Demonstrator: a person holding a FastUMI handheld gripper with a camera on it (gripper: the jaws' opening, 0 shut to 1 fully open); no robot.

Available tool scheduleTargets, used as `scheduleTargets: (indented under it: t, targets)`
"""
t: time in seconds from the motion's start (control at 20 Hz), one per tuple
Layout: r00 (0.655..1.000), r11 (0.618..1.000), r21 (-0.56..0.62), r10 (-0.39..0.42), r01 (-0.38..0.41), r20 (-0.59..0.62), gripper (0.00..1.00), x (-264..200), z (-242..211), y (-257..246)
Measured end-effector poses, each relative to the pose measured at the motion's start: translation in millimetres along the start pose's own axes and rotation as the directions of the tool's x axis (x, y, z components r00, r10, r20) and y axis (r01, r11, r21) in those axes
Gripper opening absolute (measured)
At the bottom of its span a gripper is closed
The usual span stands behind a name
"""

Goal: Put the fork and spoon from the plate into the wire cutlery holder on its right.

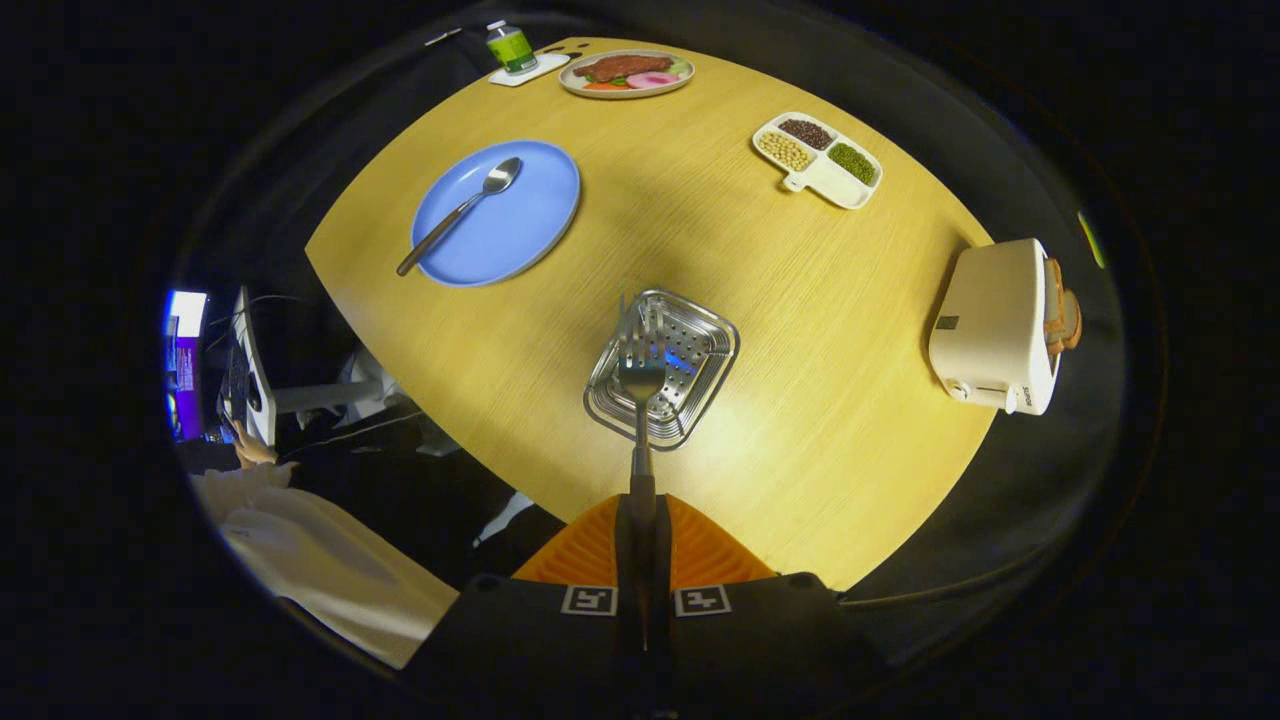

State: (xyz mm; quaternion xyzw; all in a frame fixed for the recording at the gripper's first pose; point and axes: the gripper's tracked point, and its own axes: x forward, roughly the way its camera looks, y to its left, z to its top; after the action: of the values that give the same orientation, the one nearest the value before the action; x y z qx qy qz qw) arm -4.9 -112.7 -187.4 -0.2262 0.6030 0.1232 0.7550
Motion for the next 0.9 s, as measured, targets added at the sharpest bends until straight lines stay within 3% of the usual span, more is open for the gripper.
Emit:
scheduleTargets:
  t: [0.4, 0.9]
  targets:
    - [0.983, 1.000, -0.006, 0.017, -0.019, -0.185, 0.07, 26.9, -7.9, -18.5]
    - [0.963, 0.998, 0.030, 0.057, -0.051, -0.262, 0.09, 50.6, 10.2, -21.6]
